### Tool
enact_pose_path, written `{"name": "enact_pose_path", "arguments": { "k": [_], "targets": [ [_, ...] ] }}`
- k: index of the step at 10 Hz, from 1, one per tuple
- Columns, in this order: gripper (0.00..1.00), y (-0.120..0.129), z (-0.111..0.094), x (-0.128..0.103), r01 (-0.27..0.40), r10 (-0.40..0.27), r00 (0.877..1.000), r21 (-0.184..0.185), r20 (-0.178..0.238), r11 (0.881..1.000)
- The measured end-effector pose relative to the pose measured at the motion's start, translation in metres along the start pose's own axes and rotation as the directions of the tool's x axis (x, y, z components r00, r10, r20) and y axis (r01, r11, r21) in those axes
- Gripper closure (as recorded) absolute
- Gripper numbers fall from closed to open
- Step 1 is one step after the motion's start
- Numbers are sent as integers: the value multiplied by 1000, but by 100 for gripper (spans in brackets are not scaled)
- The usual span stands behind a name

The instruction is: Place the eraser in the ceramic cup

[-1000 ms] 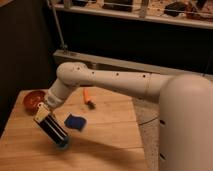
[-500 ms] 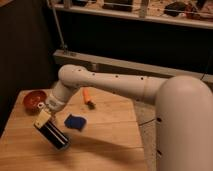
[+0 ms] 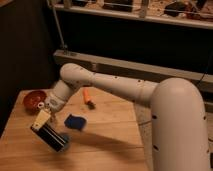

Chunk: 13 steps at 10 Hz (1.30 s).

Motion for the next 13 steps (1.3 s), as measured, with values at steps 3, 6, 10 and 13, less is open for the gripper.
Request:
{"name": "enact_pose_path", "arguments": {
  "k": [3, 6, 10, 13],
  "targets": [
    [100, -2, -13, 7, 67, -60, 998, -234, 35, 970],
    [100, -17, -15, 9, 116, -116, 993, -305, 21, 945],
    [100, -17, -16, -1, 160, -162, 987, -353, 22, 922],
    [100, -14, -19, -9, 167, -156, 986, -425, 61, 889]
  ]
}}
